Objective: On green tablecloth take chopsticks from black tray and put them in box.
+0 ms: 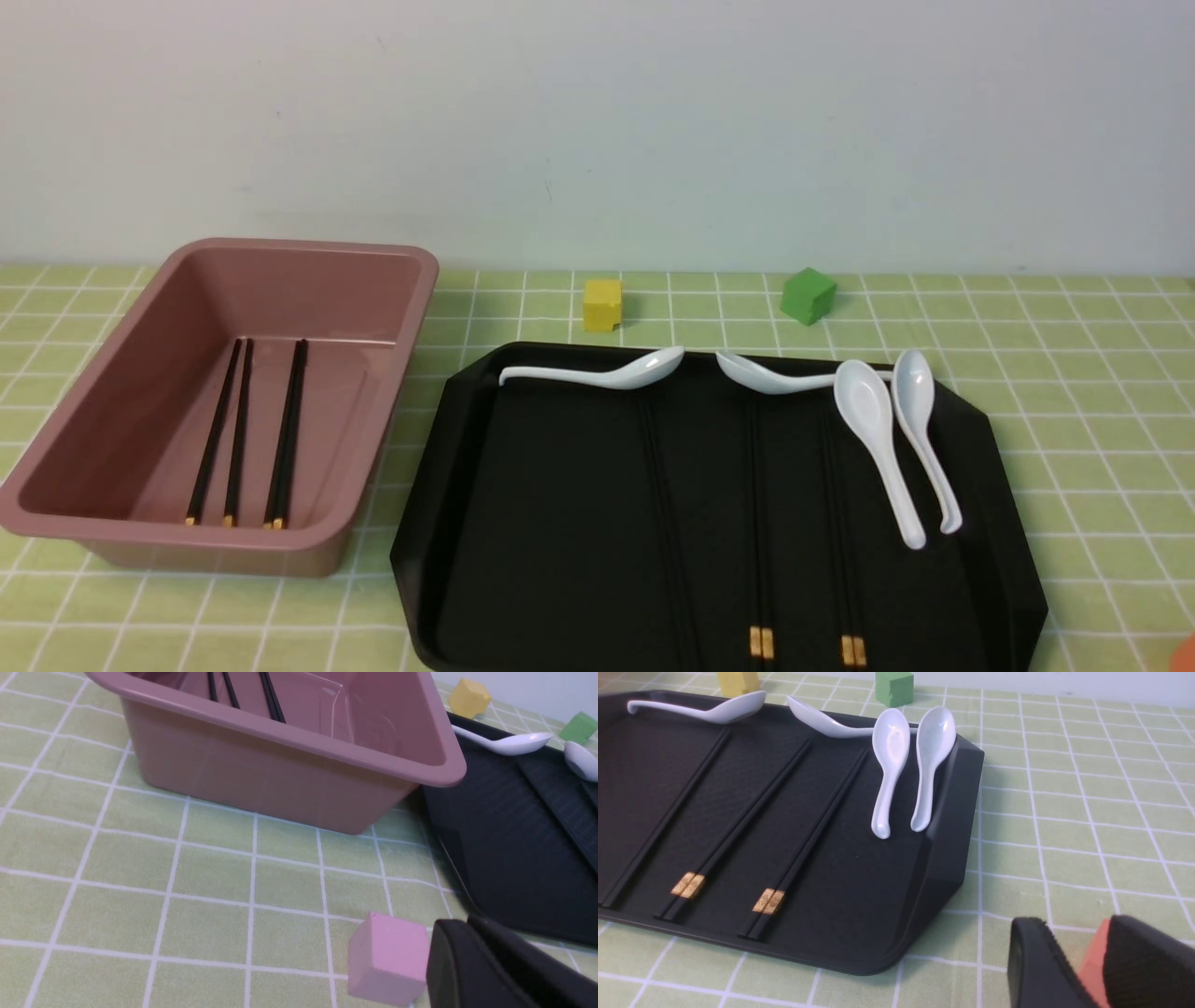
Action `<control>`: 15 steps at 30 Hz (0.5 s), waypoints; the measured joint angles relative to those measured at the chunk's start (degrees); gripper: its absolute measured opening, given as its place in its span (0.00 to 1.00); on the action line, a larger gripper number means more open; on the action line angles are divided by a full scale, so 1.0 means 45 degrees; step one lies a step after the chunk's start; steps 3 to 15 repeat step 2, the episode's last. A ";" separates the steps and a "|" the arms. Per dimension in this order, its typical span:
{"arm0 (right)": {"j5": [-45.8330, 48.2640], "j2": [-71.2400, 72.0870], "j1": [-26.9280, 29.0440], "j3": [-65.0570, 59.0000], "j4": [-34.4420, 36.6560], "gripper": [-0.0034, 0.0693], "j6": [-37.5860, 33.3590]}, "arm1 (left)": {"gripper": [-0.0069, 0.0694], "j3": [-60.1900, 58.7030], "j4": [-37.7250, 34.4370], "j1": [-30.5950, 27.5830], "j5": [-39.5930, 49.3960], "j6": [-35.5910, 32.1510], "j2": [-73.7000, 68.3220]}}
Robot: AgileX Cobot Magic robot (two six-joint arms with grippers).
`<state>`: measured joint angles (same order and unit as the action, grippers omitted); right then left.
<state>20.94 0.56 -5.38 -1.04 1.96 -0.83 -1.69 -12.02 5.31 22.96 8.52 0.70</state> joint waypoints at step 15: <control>0.0000 0.0000 0.0000 0.0000 0.0000 0.38 0.0000 | 0.13 0.0000 0.0000 0.0000 0.0000 0.0000 0.0000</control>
